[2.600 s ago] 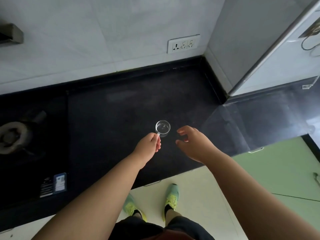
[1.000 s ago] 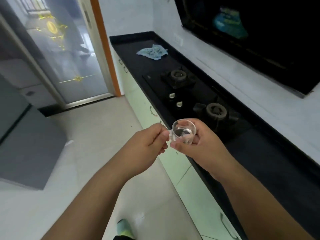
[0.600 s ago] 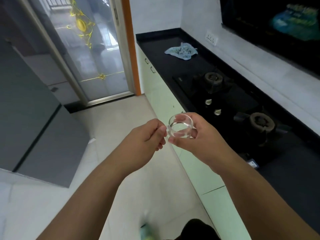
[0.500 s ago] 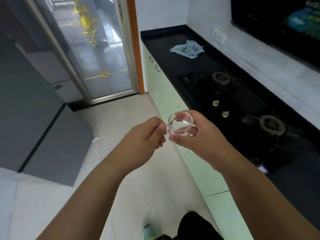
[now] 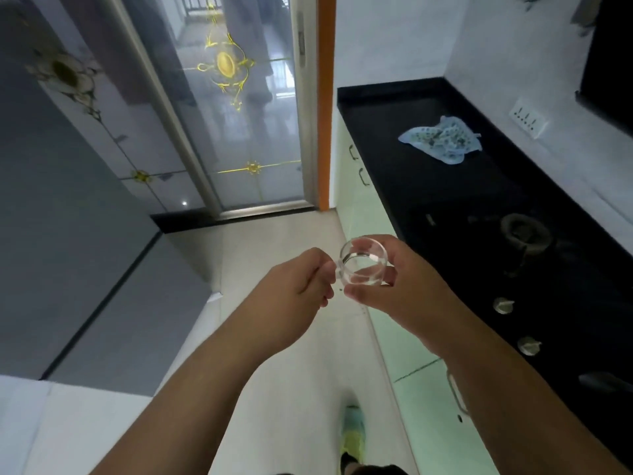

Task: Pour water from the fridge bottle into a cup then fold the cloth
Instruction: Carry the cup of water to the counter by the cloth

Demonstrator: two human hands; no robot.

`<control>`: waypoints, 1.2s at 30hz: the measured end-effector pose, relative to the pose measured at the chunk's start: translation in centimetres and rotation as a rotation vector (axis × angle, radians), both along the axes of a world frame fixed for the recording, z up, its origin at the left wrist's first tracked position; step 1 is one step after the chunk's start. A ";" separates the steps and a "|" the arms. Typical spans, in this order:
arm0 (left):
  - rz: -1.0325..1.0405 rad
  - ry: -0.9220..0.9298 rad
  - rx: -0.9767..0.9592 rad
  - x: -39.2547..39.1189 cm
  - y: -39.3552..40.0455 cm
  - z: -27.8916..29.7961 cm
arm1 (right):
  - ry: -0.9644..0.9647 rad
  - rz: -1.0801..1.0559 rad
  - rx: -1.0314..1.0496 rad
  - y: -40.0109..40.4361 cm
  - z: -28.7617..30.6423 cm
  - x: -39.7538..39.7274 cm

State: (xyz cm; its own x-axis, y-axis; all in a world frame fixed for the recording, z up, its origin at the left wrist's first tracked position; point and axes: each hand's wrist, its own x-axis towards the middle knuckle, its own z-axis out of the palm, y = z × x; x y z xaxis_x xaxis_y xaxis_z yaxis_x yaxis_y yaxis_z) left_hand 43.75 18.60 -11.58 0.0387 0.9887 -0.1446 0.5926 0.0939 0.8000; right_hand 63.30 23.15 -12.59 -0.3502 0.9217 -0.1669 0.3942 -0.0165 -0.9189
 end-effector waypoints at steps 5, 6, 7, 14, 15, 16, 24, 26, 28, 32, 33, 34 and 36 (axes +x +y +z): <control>0.094 -0.038 0.027 -1.6 7.6 -0.1 | -0.045 0.080 0.054 9.3 0.2 -2.4; 0.104 -0.042 0.023 -2.1 8.8 -0.2 | -0.057 0.086 0.058 10.7 0.1 -3.1; 0.109 -0.047 0.016 -2.7 10.2 -0.3 | -0.061 0.088 0.056 12.1 0.0 -3.7; 0.049 -0.002 0.017 -8.6 21.9 -1.6 | -0.068 0.036 0.035 22.7 -1.3 -9.4; 0.032 0.007 0.018 -9.6 23.8 -1.8 | -0.065 0.015 0.034 24.1 -1.5 -10.3; 0.009 0.007 0.018 -10.7 25.7 -1.9 | -0.052 -0.009 0.026 25.5 -1.6 -11.2; -0.212 0.011 0.011 -17.6 40.4 -1.8 | 0.029 -0.229 -0.030 36.0 -1.5 -17.4; -0.261 0.020 -0.004 -18.3 43.8 -2.0 | 0.031 -0.279 -0.040 38.1 -1.6 -18.0; -0.304 0.033 -0.015 -18.2 46.8 -1.8 | 0.047 -0.330 -0.046 40.2 -1.7 -18.1; -0.393 0.066 -0.009 -16.9 53.3 -1.7 | 0.123 -0.432 -0.037 45.3 -2.5 -17.2; -0.411 0.073 -0.008 -16.4 55.0 -1.8 | 0.128 -0.451 -0.035 46.7 -2.9 -16.7; -0.427 0.080 -0.008 -15.7 56.7 -2.0 | 0.132 -0.468 -0.037 48.1 -3.2 -16.2; -0.460 0.093 -0.013 -14.4 59.8 -2.4 | 0.141 -0.489 -0.039 50.8 -3.9 -15.1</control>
